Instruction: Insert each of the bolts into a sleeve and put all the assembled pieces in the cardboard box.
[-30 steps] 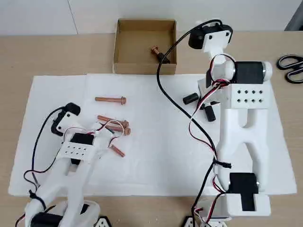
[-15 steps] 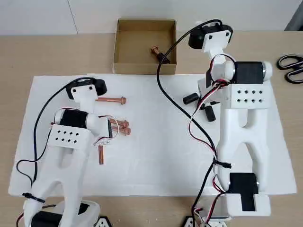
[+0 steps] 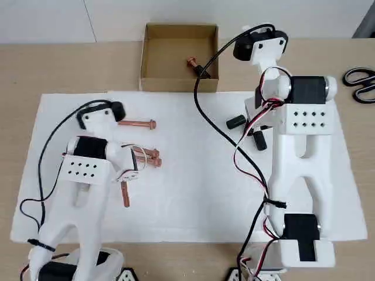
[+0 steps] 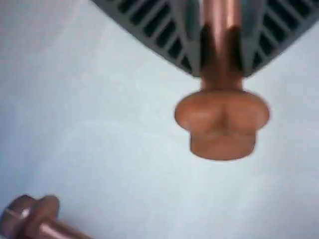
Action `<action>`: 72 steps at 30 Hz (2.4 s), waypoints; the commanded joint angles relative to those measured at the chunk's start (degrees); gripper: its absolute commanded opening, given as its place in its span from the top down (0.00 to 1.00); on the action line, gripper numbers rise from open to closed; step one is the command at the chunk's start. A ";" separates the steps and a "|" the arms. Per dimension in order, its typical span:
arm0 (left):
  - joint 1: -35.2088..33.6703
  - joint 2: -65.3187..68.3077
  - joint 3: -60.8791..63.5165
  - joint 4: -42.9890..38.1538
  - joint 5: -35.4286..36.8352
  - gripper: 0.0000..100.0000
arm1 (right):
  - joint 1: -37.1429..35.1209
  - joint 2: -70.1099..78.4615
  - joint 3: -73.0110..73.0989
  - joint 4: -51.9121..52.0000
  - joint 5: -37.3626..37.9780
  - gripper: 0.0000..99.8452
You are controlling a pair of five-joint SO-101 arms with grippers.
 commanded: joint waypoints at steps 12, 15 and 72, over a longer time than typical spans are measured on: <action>-8.53 -0.88 4.44 -12.31 -15.21 0.99 | 0.13 -3.03 -0.35 -0.31 -0.53 1.00; -8.53 -0.88 4.26 -12.31 -21.10 0.99 | 0.13 -3.12 -0.35 -0.31 -0.53 1.00; -6.15 -0.35 15.87 -20.48 -33.76 0.93 | 0.04 -3.03 -0.35 -0.31 -0.62 1.00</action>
